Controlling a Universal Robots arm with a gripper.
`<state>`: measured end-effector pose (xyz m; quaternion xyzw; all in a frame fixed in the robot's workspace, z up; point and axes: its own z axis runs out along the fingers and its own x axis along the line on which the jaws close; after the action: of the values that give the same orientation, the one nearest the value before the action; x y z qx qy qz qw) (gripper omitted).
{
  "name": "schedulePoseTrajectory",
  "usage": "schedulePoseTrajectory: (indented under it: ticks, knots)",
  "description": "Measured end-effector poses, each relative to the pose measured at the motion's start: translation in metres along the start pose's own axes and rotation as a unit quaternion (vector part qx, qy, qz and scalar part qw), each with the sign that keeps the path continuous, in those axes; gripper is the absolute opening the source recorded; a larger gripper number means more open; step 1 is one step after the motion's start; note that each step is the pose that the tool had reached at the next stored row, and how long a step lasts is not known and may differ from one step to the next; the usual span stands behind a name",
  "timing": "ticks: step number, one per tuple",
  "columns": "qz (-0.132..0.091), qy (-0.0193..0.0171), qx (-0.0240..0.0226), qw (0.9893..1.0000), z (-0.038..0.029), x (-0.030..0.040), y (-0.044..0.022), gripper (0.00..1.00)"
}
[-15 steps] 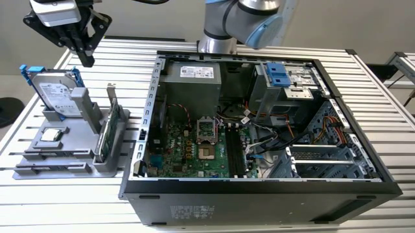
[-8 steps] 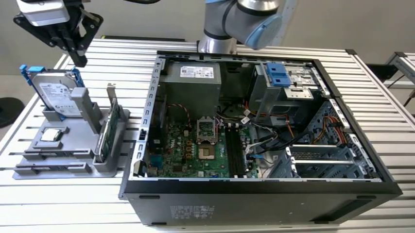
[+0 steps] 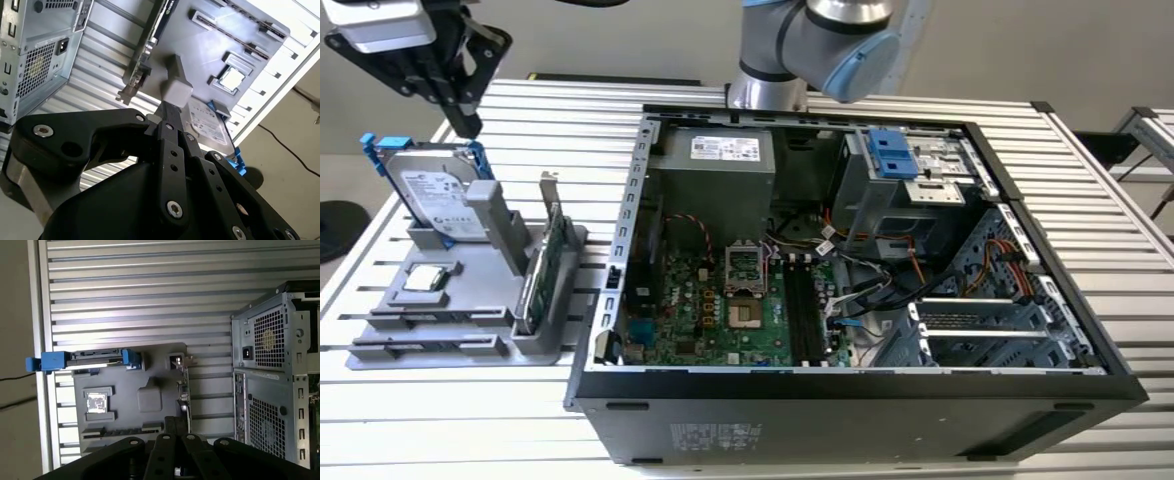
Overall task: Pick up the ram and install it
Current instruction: 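Reach for the ram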
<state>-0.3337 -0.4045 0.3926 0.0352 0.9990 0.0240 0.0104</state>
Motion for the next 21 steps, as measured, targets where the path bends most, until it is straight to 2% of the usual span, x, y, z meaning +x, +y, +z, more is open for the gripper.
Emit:
schedulePoseTrajectory:
  ticks: [21]
  knots:
    - [0.0,0.0,0.0,1.0,-0.0008,0.0361,-0.003,0.0]
